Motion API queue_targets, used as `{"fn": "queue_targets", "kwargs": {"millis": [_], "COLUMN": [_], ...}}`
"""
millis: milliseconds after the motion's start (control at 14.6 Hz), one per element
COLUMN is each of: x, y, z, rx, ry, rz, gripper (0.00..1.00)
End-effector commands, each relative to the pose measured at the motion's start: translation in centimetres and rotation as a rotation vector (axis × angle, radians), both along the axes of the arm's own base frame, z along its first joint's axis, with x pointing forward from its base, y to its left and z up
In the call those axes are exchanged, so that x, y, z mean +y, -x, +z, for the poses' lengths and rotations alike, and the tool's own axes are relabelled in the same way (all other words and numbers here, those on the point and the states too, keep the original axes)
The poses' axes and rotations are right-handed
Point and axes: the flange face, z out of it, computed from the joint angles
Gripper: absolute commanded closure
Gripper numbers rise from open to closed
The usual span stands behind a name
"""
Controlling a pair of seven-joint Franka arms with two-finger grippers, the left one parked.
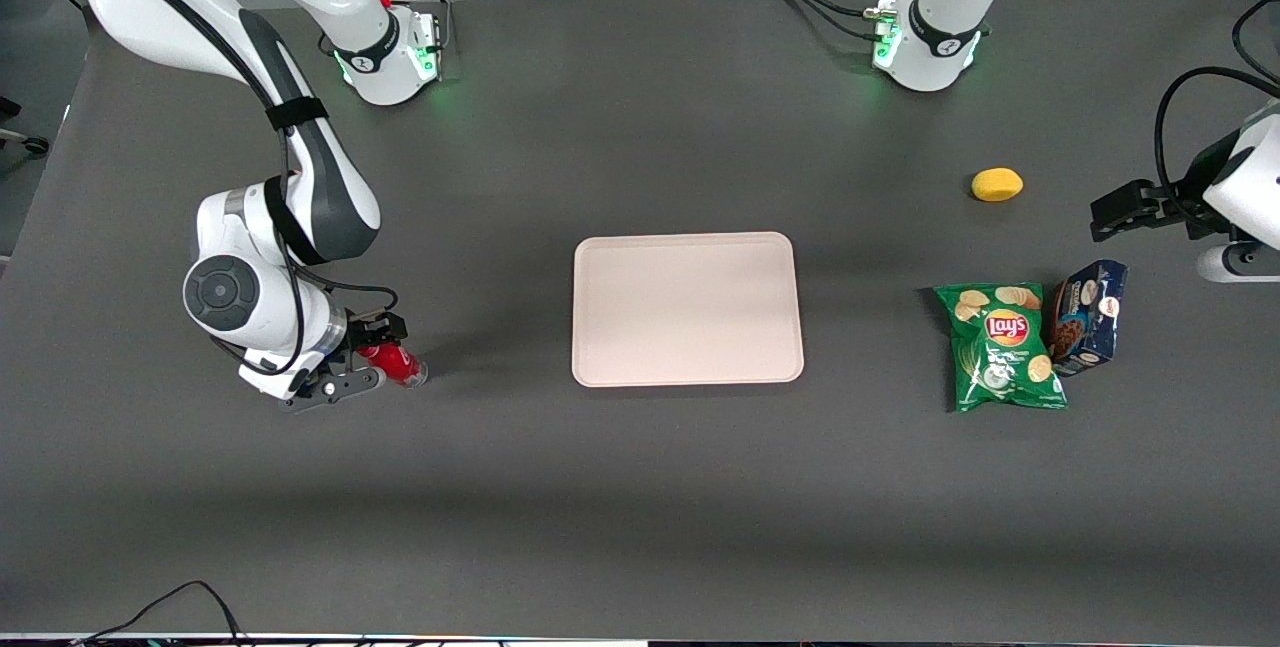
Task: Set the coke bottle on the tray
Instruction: 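Close the right gripper around the bottle's body, then lift the bottle and carry it over the white tray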
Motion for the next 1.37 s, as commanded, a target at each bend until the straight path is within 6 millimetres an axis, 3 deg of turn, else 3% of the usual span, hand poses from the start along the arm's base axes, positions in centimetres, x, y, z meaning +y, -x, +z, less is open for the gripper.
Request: {"fn": "queue_targets", "kwargs": {"millis": [0, 137, 273, 547, 683, 888, 1025, 1298], "x": [-0.2, -0.2, 0.0, 0.2, 0.7, 1.5, 2.3, 3.6], "y": [-0.3, -0.2, -0.2, -0.4, -1.0, -2.2, -2.5, -1.0], "z": [-0.2, -0.4, -0.3, 0.4, 2.1, 7.6, 13.1, 20.7], "rx": [-0.019, -0.014, -0.014, -0.022, -0.033, -0.034, -0.036, 0.028], "ry": [0.002, 0.002, 0.001, 0.0, -0.001, 0.002, -0.02, -0.065], "rz": [0.03, 0.029, 0.03, 0.031, 0.036, 0.038, 0.048, 0.05], "gripper": [0.35, 0.64, 1.0, 1.0, 1.0, 1.0, 1.0, 1.0]}}
